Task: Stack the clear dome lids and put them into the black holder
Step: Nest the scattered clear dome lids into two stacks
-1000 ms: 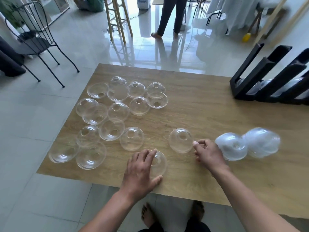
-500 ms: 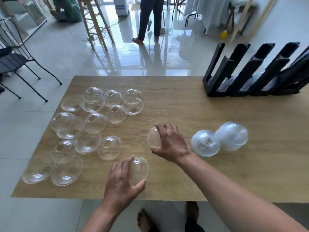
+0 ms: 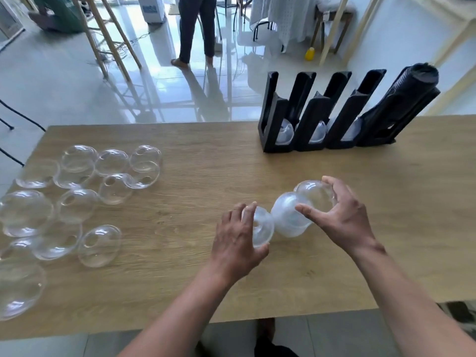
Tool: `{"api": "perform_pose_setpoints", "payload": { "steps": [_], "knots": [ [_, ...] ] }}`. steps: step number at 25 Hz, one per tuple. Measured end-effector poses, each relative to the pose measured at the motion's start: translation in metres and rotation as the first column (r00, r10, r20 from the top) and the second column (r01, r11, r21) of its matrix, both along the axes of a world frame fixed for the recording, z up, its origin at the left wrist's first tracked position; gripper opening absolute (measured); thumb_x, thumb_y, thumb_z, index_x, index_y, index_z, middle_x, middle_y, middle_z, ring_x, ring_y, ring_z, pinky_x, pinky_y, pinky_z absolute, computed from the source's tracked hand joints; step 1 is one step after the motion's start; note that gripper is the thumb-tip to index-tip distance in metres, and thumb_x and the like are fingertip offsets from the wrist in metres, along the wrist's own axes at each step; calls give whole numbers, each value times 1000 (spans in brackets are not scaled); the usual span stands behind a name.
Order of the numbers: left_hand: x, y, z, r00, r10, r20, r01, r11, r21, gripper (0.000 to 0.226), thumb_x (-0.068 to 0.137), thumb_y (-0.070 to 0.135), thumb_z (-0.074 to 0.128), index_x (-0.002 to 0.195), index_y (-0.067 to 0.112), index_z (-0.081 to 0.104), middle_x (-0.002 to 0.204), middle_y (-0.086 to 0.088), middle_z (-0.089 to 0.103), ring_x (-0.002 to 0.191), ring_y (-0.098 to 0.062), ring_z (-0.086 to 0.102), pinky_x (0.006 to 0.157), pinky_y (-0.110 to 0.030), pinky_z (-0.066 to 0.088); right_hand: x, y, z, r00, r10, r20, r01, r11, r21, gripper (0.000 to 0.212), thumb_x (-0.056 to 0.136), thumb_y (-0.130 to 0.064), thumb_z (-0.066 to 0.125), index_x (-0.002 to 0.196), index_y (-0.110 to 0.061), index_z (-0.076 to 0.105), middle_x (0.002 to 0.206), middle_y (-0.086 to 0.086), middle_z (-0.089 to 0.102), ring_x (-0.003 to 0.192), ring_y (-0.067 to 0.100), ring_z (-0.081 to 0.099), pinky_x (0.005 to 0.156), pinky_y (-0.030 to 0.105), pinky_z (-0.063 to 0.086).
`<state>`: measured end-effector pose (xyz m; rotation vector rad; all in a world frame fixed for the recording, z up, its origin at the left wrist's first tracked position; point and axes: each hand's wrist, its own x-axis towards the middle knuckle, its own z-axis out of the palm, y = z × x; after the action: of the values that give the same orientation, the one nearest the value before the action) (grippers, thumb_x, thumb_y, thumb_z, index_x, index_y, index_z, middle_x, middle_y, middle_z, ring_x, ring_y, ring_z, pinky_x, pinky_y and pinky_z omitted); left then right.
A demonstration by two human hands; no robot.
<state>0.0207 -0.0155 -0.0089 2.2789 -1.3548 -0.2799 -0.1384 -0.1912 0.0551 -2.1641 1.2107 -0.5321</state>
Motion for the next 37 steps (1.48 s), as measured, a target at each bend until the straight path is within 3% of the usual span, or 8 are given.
{"api": "perform_pose_setpoints", "payload": {
  "steps": [5,11,15,17,23,28,33,37],
  "knots": [
    [3,-5,-23,993,42,-108,-34,996,81,94,73,54,74,153,34,28,157,1,37,139,-22,38,108,-43,43,2,-18,-37,987,159,-20,-159,987,-11,95,65,-57,88,145,-21,51,136,-1,60,122,23,51,100,38,48],
    [5,-8,-16,984,145,-105,-135,986,97,100,70,50,80,154,38,27,146,6,42,128,-21,47,90,-39,54,9,-23,-56,959,270,-89,-271,963,3,93,66,-56,87,145,-25,50,137,-1,60,120,25,50,102,42,44],
    [17,7,-5,956,195,-218,-170,977,126,115,67,74,74,158,42,11,163,2,28,150,-18,27,110,-44,44,11,-23,-40,936,296,-190,-301,953,-2,105,67,-67,81,154,-27,39,151,3,49,134,27,43,108,48,42],
    [32,23,1,942,262,-208,-254,965,67,102,77,78,62,158,34,19,162,1,33,149,-17,29,113,-41,40,21,-20,-23,942,320,-98,-324,945,-35,103,68,-67,79,154,-24,41,152,6,49,137,27,41,111,46,40],
    [123,135,3,793,581,183,-581,812,-60,54,80,19,77,131,9,63,133,-13,62,118,-36,55,103,-48,46,139,40,-2,870,492,23,-483,861,-161,62,82,-41,81,135,-15,63,134,8,65,126,28,53,104,38,44],
    [154,197,-14,735,595,325,-650,755,89,67,68,18,83,129,4,61,132,-19,62,117,-41,56,97,-51,50,269,112,-37,745,655,-128,-667,732,-137,42,88,-36,71,129,-27,65,103,-3,73,96,28,69,76,39,54],
    [156,215,-27,857,443,265,-474,878,65,66,73,26,79,133,12,59,136,-9,60,116,-31,56,98,-42,50,353,127,-67,646,642,-413,-733,672,-101,31,92,-34,60,122,-31,64,108,6,75,99,35,70,75,40,52],
    [174,209,-29,902,398,168,-415,907,77,76,73,41,83,139,15,55,137,-3,58,120,-24,56,102,-39,50,337,124,-73,745,628,-227,-633,772,59,15,89,-40,63,94,-30,73,69,-7,70,69,17,69,60,28,48]
  ]
}}
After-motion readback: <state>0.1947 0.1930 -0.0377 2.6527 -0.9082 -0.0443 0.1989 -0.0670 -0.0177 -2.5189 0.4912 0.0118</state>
